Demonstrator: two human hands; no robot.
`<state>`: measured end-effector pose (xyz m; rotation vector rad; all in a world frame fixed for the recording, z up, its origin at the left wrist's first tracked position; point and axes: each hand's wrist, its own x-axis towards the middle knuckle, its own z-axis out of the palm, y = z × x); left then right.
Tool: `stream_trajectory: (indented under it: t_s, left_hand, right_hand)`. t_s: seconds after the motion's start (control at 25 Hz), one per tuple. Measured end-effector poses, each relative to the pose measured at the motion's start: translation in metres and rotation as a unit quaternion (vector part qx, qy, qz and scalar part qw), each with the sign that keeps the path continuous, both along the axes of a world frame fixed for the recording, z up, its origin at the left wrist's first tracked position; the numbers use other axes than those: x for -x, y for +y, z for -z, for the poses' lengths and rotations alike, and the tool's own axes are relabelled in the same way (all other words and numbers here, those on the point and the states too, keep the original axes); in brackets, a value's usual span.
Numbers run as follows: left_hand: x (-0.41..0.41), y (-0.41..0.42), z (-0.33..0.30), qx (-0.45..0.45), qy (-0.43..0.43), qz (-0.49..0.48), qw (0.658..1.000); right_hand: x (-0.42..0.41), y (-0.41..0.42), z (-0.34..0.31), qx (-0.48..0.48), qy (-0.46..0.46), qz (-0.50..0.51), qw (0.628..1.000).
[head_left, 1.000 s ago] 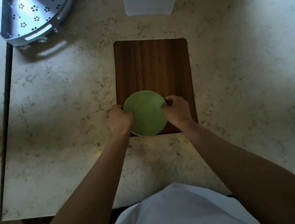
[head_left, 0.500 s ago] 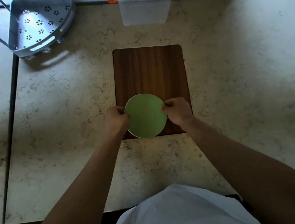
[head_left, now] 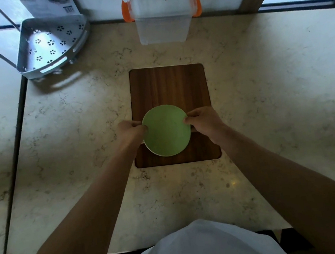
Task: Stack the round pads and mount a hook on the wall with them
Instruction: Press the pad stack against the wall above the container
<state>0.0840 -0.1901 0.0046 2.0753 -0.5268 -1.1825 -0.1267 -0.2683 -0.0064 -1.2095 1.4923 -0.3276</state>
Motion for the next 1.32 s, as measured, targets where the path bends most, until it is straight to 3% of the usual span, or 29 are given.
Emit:
stream_trajectory:
  t_s: [0.24,0.44,0.8,1.0,1.16,1.32]
  left_hand:
    - [-0.016,-0.061,-0.026,0.058,-0.015,0.032,0.998]
    - [-0.042,-0.127,-0.053,0.101,0.028,0.036,0.994]
    - [-0.08,-0.274,-0.118,0.21,-0.006,0.076,0.975]
    - [-0.099,-0.343,-0.128,0.238,0.002,0.085,0.968]
    - [-0.107,-0.384,-0.109,0.222,-0.138,0.132,0.956]
    - [-0.104,-0.399,-0.076,0.218,-0.308,0.17,0.91]
  right_hand:
    - [-0.016,-0.072,-0.033,0.065,0.007,-0.027,0.998]
    - [-0.031,-0.146,-0.072,0.143,-0.004,-0.051,0.988]
    - [-0.055,-0.29,-0.155,0.28,-0.032,-0.124,0.951]
    - [-0.067,-0.356,-0.157,0.313,-0.053,-0.081,0.945]
    - [-0.077,-0.386,-0.132,0.38,0.024,-0.079,0.921]
    - [-0.08,-0.4,-0.1,0.418,0.056,-0.083,0.903]
